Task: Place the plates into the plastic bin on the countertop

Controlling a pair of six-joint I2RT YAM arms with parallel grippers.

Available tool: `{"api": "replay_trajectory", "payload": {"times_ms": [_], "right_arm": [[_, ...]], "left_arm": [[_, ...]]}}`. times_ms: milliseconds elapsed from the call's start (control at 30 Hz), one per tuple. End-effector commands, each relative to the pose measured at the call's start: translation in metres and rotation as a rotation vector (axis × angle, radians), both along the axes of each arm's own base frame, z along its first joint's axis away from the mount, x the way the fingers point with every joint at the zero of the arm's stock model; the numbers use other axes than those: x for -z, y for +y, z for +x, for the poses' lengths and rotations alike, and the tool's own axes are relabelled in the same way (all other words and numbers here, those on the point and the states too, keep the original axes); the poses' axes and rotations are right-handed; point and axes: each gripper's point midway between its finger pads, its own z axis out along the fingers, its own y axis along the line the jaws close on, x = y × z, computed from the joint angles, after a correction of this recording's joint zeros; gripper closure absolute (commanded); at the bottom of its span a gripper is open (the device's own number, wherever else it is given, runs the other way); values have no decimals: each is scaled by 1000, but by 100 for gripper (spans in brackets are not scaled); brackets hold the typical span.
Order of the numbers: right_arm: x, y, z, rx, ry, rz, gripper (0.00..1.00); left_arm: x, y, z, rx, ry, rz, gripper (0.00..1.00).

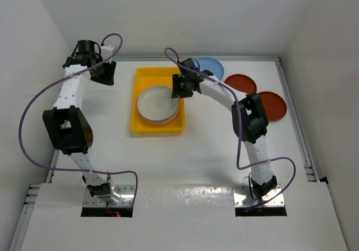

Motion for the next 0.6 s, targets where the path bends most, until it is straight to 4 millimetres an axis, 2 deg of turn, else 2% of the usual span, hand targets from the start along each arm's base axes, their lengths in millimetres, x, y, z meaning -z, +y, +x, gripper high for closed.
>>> {"api": "replay_trajectory", "payload": {"times_ms": [0,167,267,400,467,500,567], "right_arm": [[-30,5,11,-2,-96,14,56],[-38,-4,14,-3,-151,-36,56],[-38,-7,11,3,-165,-54,70],[-36,-3,12,1,-159,-46,72],[-43,-4,14,9,-164,-43,64],[-58,-11,22,42,-185,-16,59],[-73,-12,27,67,-193,46,45]], "left_arm": [[-20,0,0,-7,-58,-14,51],[-20,0,0,-7,-58,-14,51],[-20,0,0,-7,-58,-14,51],[-20,0,0,-7,-58,-14,51],[-17,0,-2,-7,-49,-16,51],[-17,2,-2,-13,-48,-9,51],[-17,2,-2,-13,-48,-9,51]]}}
